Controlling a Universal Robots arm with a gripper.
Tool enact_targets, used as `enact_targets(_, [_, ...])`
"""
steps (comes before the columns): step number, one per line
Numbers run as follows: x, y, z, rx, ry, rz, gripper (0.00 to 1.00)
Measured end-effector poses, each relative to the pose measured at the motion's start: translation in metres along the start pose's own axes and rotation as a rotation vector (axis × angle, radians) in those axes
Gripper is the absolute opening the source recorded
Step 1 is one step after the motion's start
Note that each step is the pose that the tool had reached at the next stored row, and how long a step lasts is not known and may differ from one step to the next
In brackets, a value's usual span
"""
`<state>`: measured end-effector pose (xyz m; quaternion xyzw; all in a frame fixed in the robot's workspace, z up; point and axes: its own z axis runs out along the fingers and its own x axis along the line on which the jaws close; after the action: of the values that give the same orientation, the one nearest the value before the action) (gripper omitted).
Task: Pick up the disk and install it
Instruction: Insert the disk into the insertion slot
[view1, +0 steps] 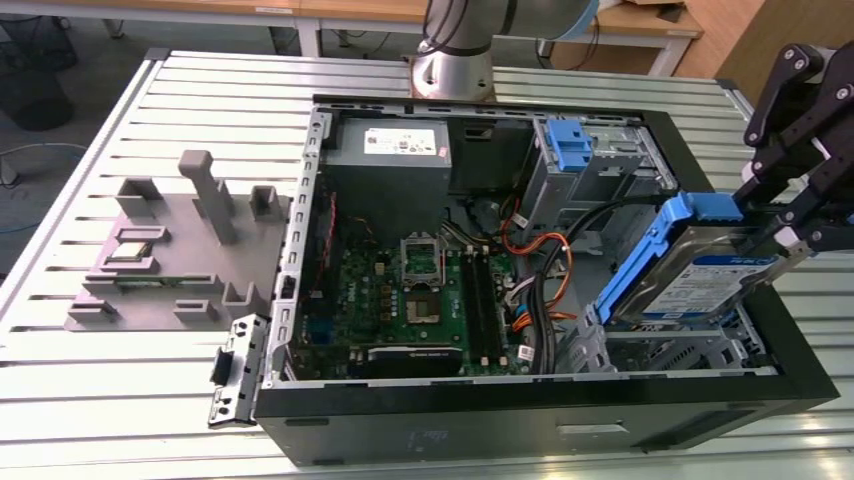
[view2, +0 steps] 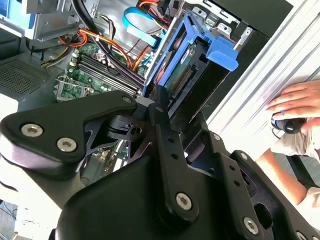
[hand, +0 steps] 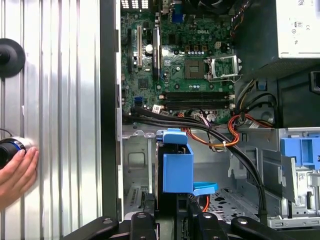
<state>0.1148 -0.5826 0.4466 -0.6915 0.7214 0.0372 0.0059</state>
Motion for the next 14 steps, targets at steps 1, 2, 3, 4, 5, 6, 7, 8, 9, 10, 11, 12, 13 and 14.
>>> enact_targets(1, [0.0,0.0,0.0,-0.001,0.0001,0.0,0.35])
enact_targets(2, [0.0,0.0,0.0,-0.002,0.0001,0.0,0.35])
enact_targets(3, [0.0,0.0,0.0,-0.0032,0.0001,0.0,0.35])
enact_targets(4, [0.0,0.0,0.0,-0.0042,0.0002,0.0,0.35])
enact_targets(5, [0.0,0.0,0.0,-0.005,0.0002,0.0,0.35])
enact_targets(6, [0.0,0.0,-0.0005,-0.005,0.0004,0.0,0.35])
enact_targets(7, [0.0,0.0001,-0.002,-0.005,0.0004,0.0,0.35])
enact_targets(8, [-0.0002,0.0002,-0.004,-0.0051,0.0,0.0,0.35])
enact_targets(9, [-0.0004,0.0003,-0.0068,-0.0051,0.0,0.0,0.35])
enact_targets(10, [-0.0005,0.0004,-0.0093,-0.0051,-0.0002,0.0,0.35])
enact_targets(11, [-0.0006,0.0005,-0.0099,-0.0051,-0.0004,0.0,0.35])
enact_targets(12, [-0.0006,0.0004,-0.0098,-0.0051,-0.0005,0.0,0.35])
enact_targets(13, [-0.0006,0.0005,-0.0098,-0.0051,-0.0007,0.0,0.35])
enact_targets(14, [-0.0006,0.0005,-0.0099,-0.0051,-0.0006,0.0,0.35])
